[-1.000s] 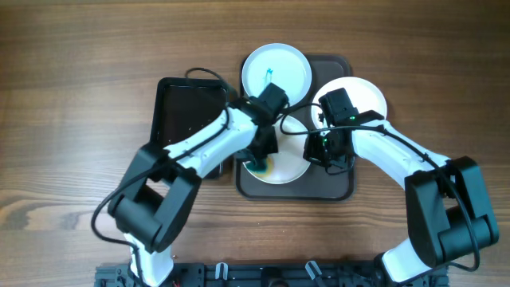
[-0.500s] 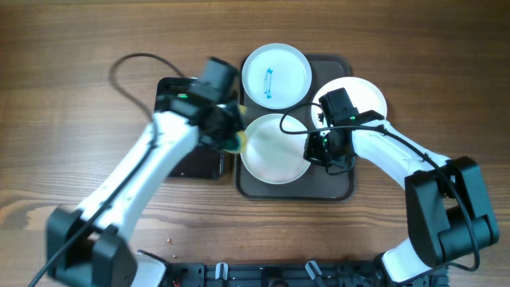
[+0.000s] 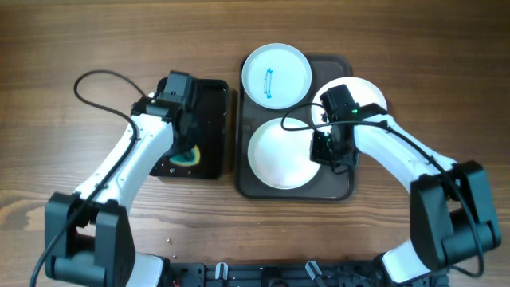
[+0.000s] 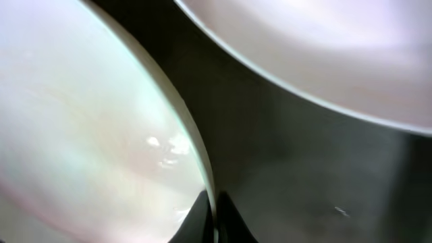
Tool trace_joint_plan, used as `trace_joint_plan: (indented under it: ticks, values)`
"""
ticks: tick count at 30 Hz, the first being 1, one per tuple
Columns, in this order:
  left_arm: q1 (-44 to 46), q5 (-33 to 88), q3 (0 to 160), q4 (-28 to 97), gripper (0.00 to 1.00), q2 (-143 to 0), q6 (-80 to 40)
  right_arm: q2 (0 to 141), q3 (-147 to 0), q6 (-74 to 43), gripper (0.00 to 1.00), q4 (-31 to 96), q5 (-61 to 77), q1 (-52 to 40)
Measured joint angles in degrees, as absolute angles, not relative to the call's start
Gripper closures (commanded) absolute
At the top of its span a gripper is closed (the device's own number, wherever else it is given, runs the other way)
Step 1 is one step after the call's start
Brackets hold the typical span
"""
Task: Clean dirty plates on tray and stack at the side
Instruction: 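Return the sponge with the left gripper to the black tray, then lift the cleaned plate with the right gripper and tilt it over the black tray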
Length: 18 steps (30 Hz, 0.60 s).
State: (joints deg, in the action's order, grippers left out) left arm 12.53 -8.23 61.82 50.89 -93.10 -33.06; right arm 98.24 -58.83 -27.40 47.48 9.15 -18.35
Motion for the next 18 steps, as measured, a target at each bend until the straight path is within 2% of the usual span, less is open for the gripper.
trace_joint_plan:
  ticks: [1,3,8,11,15,17,18]
  values:
    - [11.8,-7.8,61.5,50.7,0.75,-93.2,-32.8,97.6,-60.3,-26.7,0.96,49.4,7.8,-18.3]
    - [9.6,-5.6,61.3,49.5,0.46,-93.2,-32.5,96.7,-63.5,-25.2,0.96,51.9,5.8,-18.3]
    - [4.9,0.1,61.3,48.8,0.42,-92.9,-32.2,96.4,-68.9,-23.4,0.96,53.1,3.9,-18.3]
    - [2.9,2.7,61.3,49.7,0.18,-91.2,-32.0,96.4,-72.3,-22.4,0.96,53.3,3.5,-19.0]
    - [1.8,5.4,61.4,51.5,0.13,-86.7,-30.9,96.4,-75.9,-21.1,0.96,51.4,3.1,-22.4]
    - [1.5,6.4,61.5,52.4,0.02,-83.1,-30.7,96.4,-77.0,-20.6,0.96,48.7,3.0,-25.4]
    - [1.4,7.0,61.6,52.7,0.0,-80.9,-30.7,96.4,-77.3,-20.6,0.96,47.0,2.9,-27.1]
